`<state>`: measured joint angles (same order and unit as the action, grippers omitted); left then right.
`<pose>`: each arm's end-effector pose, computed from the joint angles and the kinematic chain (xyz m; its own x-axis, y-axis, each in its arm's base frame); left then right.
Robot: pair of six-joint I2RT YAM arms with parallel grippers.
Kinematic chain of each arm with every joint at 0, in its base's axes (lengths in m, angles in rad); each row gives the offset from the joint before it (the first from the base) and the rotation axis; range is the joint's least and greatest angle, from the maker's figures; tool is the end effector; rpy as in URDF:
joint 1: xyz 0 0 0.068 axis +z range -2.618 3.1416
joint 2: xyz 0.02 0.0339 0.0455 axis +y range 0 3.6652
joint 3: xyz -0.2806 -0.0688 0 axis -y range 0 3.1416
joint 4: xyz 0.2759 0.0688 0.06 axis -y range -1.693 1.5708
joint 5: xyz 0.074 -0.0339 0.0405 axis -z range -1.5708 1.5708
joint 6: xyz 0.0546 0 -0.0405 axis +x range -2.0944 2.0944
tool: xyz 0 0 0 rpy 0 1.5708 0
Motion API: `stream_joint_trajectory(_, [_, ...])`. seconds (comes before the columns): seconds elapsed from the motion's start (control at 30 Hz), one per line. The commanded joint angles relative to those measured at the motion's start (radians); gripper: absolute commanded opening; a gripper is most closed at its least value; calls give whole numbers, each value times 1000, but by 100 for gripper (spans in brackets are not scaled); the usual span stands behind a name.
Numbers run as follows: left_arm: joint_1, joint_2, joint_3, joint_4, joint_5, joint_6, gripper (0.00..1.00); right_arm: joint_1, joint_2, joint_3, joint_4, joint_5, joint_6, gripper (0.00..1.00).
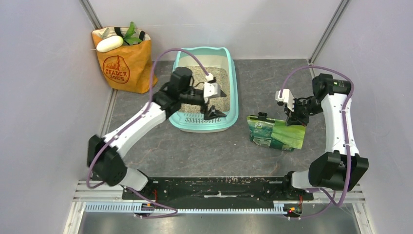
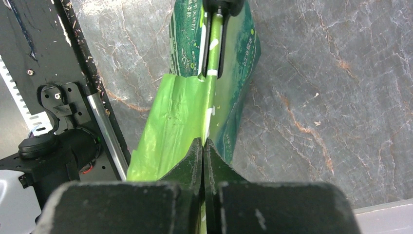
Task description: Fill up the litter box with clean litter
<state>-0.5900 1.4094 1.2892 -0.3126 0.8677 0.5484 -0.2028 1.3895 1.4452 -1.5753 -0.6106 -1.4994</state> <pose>0.2720 -0.2323 0.3711 0.1901 0.2784 -0.9415 0.9797 0.0081 0.2002 0.2488 -0.0192 0.3462 -0.2057 -0.7920 -0.5748 -0.9660 0.2583 -0.0102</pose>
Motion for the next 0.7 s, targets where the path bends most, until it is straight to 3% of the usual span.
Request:
stream_joint_trajectory(0.0, [-66,176,38,347,152,71,87,4,-60,-24,-79,-82,-61,0])
stream_joint_trajectory(0.13, [-142,316,140,377,143,159,85,5,-110,-81,-12,-92,-72,0])
stream_joint_trajectory(0.27, [-192,412,220,417,115,127,83,5,-111,-90,17,-103,-63,0])
stream_joint_trajectory(0.67, [-255,490,247,434,105,-6,78,5,-118,-104,51,-103,-60,0])
